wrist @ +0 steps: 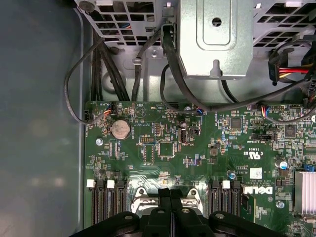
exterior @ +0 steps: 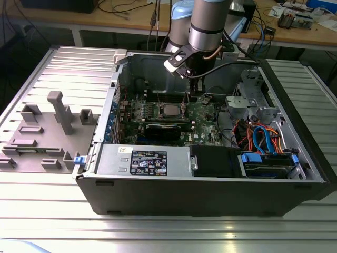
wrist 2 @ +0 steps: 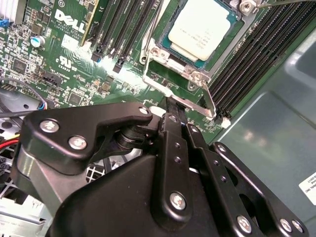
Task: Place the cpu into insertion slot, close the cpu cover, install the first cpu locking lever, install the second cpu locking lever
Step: 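Close the cpu cover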
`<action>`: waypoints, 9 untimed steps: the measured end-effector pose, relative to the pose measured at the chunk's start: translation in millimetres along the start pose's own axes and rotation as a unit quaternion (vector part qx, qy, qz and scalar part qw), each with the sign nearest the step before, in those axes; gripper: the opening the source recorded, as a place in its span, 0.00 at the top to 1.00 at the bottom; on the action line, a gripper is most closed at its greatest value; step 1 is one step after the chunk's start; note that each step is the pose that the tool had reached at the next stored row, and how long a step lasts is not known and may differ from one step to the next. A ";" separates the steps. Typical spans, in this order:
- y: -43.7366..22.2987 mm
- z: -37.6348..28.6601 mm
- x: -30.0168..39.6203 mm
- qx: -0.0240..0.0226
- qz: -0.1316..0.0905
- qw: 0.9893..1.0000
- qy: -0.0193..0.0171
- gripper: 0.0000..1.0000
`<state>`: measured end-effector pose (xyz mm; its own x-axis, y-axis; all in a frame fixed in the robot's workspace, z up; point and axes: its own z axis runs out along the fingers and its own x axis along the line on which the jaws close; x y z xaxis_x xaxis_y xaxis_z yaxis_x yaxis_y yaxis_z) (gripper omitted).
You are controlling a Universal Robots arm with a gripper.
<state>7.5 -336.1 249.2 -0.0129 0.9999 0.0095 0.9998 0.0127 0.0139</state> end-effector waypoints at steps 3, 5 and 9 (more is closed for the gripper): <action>-1.0 0.0 0.0 0.000 0.000 1.000 0.000 0.89; -1.5 0.0 0.0 0.000 0.000 1.000 0.000 0.89; -2.3 0.0 0.0 0.000 0.000 1.000 0.000 0.89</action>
<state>5.2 -336.1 249.2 -0.0129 0.9999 0.0094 0.9998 0.0128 0.0139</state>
